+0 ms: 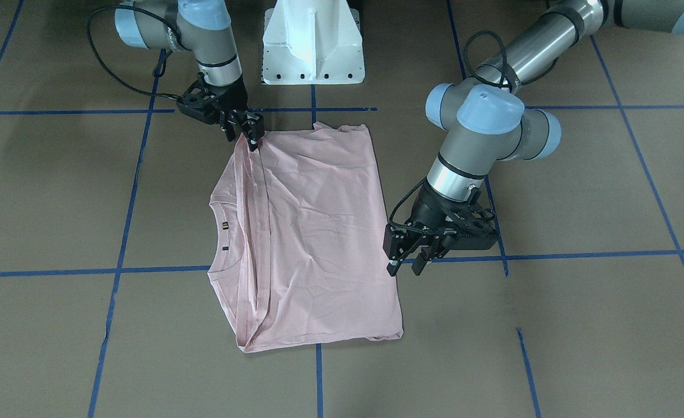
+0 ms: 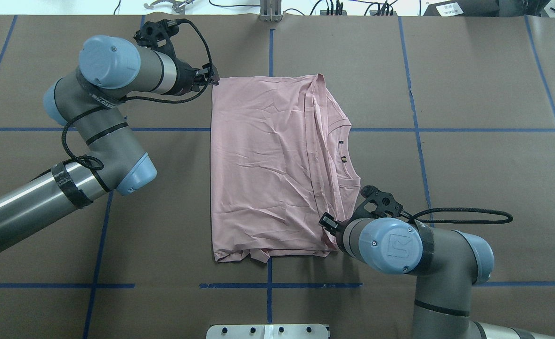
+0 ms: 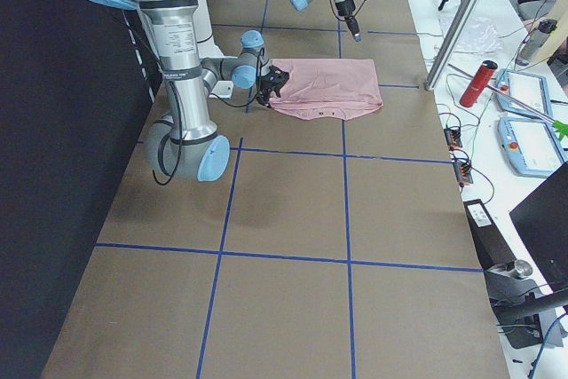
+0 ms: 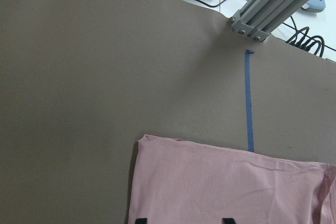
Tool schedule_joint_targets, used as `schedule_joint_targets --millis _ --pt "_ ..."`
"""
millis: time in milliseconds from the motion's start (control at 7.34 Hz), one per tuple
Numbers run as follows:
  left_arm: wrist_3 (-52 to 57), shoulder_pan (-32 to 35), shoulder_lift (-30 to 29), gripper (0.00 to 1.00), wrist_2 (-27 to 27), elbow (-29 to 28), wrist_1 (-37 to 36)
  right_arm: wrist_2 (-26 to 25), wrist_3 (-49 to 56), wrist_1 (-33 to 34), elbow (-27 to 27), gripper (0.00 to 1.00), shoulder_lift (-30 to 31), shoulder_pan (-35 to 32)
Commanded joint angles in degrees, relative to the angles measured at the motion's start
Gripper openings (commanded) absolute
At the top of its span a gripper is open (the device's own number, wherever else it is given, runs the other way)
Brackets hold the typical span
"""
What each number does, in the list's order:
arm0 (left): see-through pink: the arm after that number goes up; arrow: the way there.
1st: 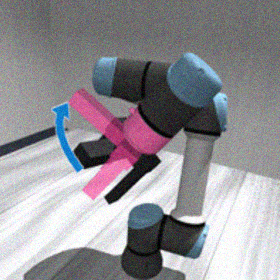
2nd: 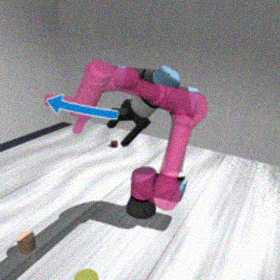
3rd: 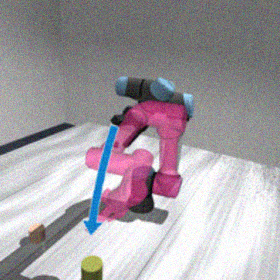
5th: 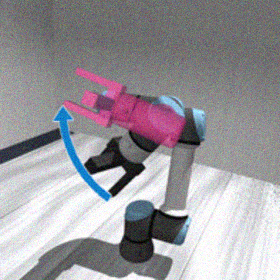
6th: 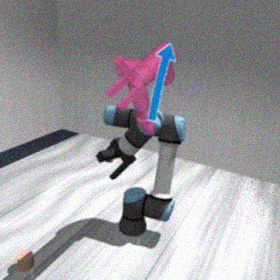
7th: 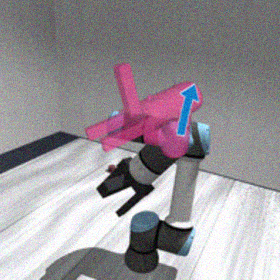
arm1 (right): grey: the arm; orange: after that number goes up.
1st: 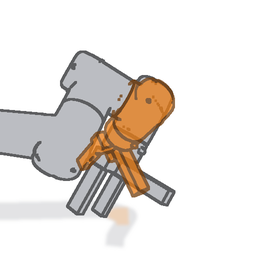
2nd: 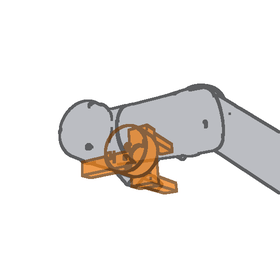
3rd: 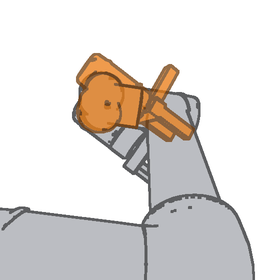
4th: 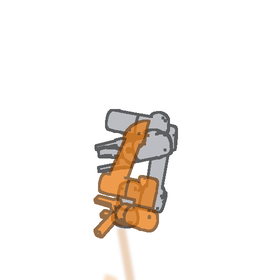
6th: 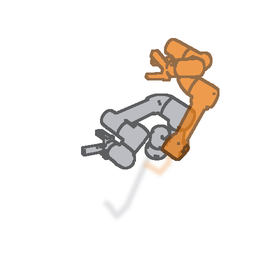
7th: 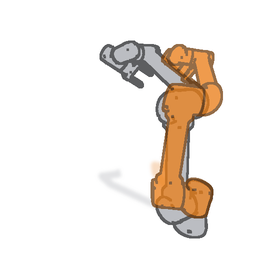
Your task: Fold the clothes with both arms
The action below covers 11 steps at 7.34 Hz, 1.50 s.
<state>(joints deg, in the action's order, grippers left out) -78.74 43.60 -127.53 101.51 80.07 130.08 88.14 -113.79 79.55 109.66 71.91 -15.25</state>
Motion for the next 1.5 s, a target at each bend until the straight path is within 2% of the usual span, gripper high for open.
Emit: schedule_joint_targets --millis 0,273,409,545,681,818,954,1363 --pt "0.0 0.0 0.0 0.57 0.0 0.0 0.0 0.0 0.0 0.0 -1.2 0.65 -0.8 0.0" --pt "0.0 0.0 0.0 0.58 0.0 0.0 -0.1 0.0 0.1 0.1 -1.4 0.62 -0.8 -0.1" --pt "0.0 0.0 0.0 0.58 0.0 0.0 -0.1 0.1 0.1 0.2 -1.4 0.57 -0.9 -0.1" --pt "0.0 0.0 0.0 0.58 0.0 0.0 -0.1 0.1 0.1 0.2 -1.4 0.42 -0.8 -0.2" --pt "-0.2 -0.1 0.0 0.58 0.0 0.0 -0.1 0.1 0.0 0.3 -1.4 0.34 -0.7 -0.3" --pt "-1.1 -0.1 0.0 0.58 0.0 0.0 -0.1 0.1 0.1 1.3 -1.3 0.03 -0.9 -0.2" --pt "-1.1 -0.1 0.0 0.58 0.0 0.0 -0.1 0.1 0.1 1.4 -1.4 0.00 -0.7 -0.3" --pt "-1.2 -0.1 0.0 0.58 0.0 0.0 -0.2 0.5 0.2 3.9 1.3 0.00 -0.9 -0.7"
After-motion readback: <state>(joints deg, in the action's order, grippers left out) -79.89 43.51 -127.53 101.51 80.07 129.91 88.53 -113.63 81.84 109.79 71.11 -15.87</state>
